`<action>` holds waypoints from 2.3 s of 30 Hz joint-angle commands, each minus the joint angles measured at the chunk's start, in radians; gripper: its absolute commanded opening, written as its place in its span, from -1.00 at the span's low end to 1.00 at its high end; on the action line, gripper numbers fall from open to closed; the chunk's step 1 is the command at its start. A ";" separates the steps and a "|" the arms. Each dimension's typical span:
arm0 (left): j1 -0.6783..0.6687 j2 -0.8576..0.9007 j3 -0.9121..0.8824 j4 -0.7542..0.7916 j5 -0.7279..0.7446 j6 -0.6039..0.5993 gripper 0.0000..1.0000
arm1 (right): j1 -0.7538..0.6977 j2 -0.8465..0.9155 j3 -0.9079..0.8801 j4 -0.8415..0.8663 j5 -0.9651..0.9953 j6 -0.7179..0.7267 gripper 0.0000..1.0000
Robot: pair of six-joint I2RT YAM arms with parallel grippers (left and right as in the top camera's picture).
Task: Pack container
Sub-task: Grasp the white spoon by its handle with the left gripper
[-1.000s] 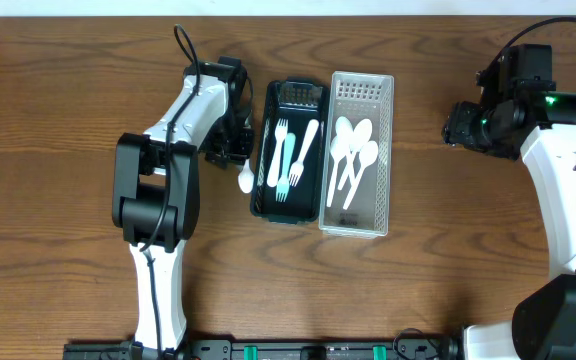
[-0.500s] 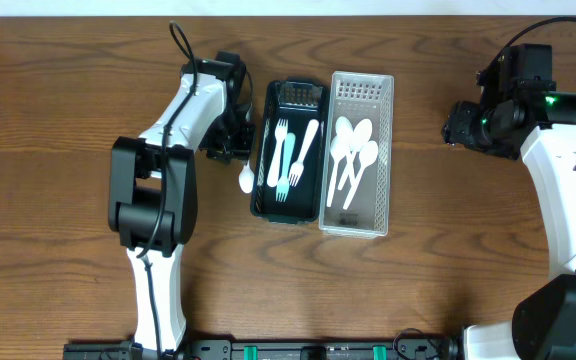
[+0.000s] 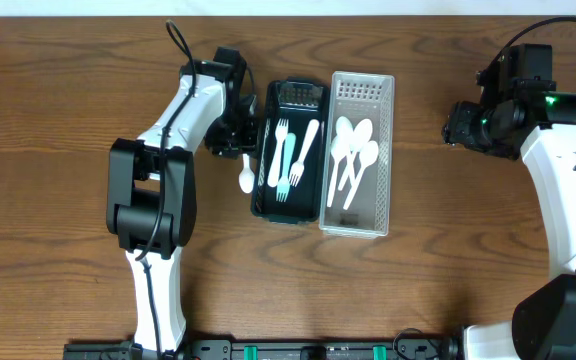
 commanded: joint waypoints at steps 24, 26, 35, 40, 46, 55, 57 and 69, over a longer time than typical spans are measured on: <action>0.089 -0.020 -0.082 -0.068 -0.230 0.035 -0.15 | -0.003 0.001 0.000 -0.013 -0.016 0.012 0.17; 0.101 -0.020 -0.082 -0.082 -0.188 0.092 -0.16 | -0.003 0.001 0.000 -0.012 -0.016 0.012 0.16; 0.101 -0.020 -0.082 -0.117 -0.162 0.232 -0.16 | -0.003 0.001 0.000 -0.001 -0.015 0.012 0.17; 0.101 -0.020 -0.082 -0.130 -0.125 0.232 -0.30 | -0.003 0.001 0.000 -0.002 -0.015 0.012 0.17; 0.101 -0.026 -0.076 -0.156 -0.117 0.227 -0.59 | -0.003 0.001 0.000 0.000 -0.015 0.012 0.17; 0.101 -0.053 -0.058 -0.188 -0.117 0.216 -0.59 | -0.003 0.001 0.000 0.006 -0.015 0.012 0.17; 0.101 -0.053 -0.060 -0.190 -0.117 0.211 -0.59 | -0.003 0.001 0.000 0.006 -0.015 0.012 0.16; 0.095 -0.053 -0.064 -0.202 -0.028 0.124 -0.11 | -0.003 0.001 0.000 0.006 -0.016 0.012 0.17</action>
